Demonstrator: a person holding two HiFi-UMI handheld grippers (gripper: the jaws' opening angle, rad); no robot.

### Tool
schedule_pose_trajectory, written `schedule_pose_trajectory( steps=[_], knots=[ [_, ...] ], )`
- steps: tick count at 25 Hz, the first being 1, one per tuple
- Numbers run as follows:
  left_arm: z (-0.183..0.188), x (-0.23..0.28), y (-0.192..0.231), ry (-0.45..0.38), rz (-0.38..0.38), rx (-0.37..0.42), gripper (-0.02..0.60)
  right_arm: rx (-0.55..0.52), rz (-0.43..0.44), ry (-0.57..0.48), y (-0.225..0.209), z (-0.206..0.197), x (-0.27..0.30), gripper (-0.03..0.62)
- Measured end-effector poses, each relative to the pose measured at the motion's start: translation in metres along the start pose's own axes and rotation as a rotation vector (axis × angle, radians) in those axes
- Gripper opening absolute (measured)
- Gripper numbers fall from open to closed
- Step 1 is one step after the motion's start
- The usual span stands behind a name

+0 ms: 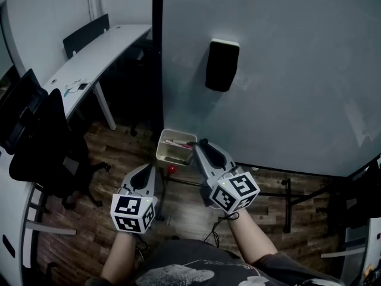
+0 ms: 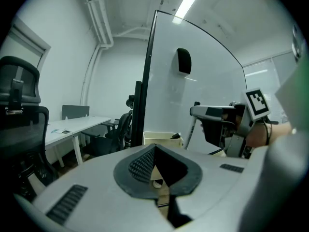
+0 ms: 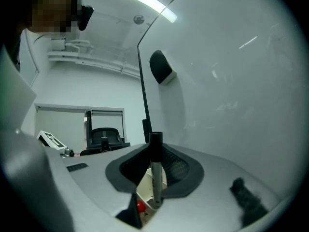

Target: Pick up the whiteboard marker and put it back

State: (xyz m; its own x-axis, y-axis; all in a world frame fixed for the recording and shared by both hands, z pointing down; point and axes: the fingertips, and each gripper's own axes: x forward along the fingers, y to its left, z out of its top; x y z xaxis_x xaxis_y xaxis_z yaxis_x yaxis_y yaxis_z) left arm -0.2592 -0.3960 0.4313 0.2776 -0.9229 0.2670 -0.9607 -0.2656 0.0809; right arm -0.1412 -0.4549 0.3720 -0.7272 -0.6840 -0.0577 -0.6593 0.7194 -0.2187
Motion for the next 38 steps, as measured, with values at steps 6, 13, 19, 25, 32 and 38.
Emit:
schedule_pose_trajectory(
  steps=[6,13,19,25,32,38],
  knots=[
    [-0.004,0.008,0.012,0.013,0.0,-0.007,0.012,0.02,0.007,0.028,-0.004,-0.027,0.016,0.081],
    [-0.008,0.009,0.015,0.027,-0.002,-0.007,0.012,0.028,0.007,0.05,-0.01,-0.048,0.024,0.081],
    [-0.007,0.006,0.01,0.019,-0.015,-0.007,0.012,0.025,0.005,0.067,-0.009,-0.058,0.018,0.081],
    [-0.01,0.001,0.001,0.021,-0.013,-0.009,0.012,-0.001,0.004,0.079,-0.007,-0.061,0.01,0.081],
    [-0.011,-0.01,-0.007,0.009,-0.003,-0.024,0.012,-0.048,0.006,0.096,0.001,-0.061,-0.001,0.084],
    [-0.008,-0.021,-0.018,-0.006,0.001,-0.022,0.012,-0.03,0.012,0.103,0.007,-0.058,-0.014,0.101]
  ],
)
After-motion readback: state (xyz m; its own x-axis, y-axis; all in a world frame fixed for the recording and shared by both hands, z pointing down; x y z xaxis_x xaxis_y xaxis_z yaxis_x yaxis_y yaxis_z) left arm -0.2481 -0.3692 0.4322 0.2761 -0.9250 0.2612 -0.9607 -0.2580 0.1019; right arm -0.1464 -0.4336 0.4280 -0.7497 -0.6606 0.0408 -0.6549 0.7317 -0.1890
